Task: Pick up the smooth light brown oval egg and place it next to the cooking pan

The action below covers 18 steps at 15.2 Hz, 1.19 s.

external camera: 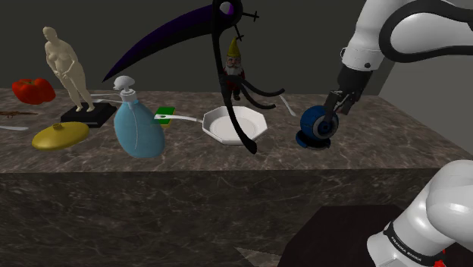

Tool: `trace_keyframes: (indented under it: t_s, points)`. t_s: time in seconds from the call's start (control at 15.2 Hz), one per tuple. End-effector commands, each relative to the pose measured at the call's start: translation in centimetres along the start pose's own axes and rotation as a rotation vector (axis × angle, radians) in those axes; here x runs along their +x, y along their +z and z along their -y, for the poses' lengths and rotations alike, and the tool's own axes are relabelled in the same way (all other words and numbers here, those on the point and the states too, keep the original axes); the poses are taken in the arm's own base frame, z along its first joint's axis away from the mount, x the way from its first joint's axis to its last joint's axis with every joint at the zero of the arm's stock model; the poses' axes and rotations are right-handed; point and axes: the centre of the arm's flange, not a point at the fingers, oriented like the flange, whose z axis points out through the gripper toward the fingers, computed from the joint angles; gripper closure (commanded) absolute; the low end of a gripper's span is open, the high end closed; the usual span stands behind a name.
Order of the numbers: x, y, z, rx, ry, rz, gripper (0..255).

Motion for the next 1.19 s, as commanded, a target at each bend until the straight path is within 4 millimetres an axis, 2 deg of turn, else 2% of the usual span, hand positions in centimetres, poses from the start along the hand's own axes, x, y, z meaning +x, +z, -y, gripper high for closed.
trace_keyframes:
  t_s: [0.0,0.53,1.12]
  points:
    - [0.0,0.0,0.0,0.000,0.000,0.000,0]
    - [0.5,1.7,-11.1,0.045,-0.199,-0.009,0]
    - [3.7,4.2,-23.1,0.096,-0.424,-0.019,0]
